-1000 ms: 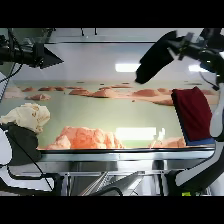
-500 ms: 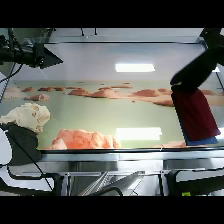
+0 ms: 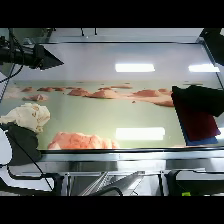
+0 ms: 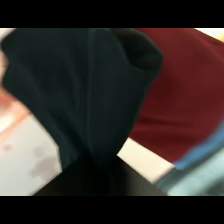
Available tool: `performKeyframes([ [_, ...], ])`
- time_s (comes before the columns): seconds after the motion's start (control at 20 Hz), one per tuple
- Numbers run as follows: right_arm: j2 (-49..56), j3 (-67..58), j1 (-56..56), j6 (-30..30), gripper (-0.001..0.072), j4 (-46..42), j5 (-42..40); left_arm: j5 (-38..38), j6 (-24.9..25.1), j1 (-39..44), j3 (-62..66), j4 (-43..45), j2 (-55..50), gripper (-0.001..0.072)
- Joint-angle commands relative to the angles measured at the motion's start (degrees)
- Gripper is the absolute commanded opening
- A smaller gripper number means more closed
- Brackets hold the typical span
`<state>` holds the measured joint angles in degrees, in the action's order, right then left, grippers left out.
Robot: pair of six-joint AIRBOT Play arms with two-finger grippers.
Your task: Fold the shirts.
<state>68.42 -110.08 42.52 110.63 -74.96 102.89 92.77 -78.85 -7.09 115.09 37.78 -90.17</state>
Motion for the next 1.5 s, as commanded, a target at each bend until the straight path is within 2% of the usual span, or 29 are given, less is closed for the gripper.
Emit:
performKeyframes([
  [0.0, -0.39, 0.39, 0.24, 0.61, 0.0544, -6.29, 2.62, 0.76, 0.02, 0.02, 0.00, 0.04, -0.02, 0.0017],
  [0.05, -0.39, 0.39, 0.24, 0.63, 0.0641, -6.29, 2.60, 1.03, 0.33, 0.02, 0.00, 0.02, -0.02, 0.0016],
  [0.4, 0.48, 0.39, 0.17, 1.92, 0.0636, -4.42, 2.01, 1.57, 0.81, 0.02, 0.00, 0.02, -0.02, 0.0017],
  [0.45, 0.87, 0.39, 0.15, 1.88, 0.0577, -1.84, 1.18, 1.46, 1.31, 0.02, 0.00, -0.02, -0.02, 0.0017],
  [0.55, 1.29, 0.46, -0.33, 1.05, 0.0022, 5.88, -1.53, 0.57, 1.90, 0.02, 0.00, -0.04, 0.00, 0.0017],
  [0.75, 1.20, 1.01, -10.78, -3.30, 0.0016, 8.98, -6.43, -0.22, 1.90, 0.02, -3.56, -0.02, 1.40, 0.0017],
  [0.95, -1.51, 8.00, -30.49, -6.64, 0.0014, 3.37, -12.28, -4.11, 6.27, 0.02, -26.62, 0.15, 13.79, 0.0017],
  [1.05, -5.60, 17.59, -40.39, -7.96, 0.0014, -0.13, -15.45, -5.14, 9.25, -0.11, -40.81, 0.20, 22.29, 0.0017],
  [1.2, -15.15, 38.62, -51.12, -8.66, 0.0014, 0.17, -26.01, -8.04, 10.95, -0.11, -60.02, 0.28, 34.36, 0.0017],
  [1.35, -24.22, 59.04, -56.26, -8.81, 0.0014, 2.56, -35.82, -9.22, 12.59, -0.09, -72.61, 0.26, 42.14, 0.0017],
  [1.45, -26.38, 66.27, -56.13, -12.92, 0.0014, 6.69, -38.29, -9.27, 13.09, -0.09, -77.07, 0.22, 45.18, 0.0016],
])
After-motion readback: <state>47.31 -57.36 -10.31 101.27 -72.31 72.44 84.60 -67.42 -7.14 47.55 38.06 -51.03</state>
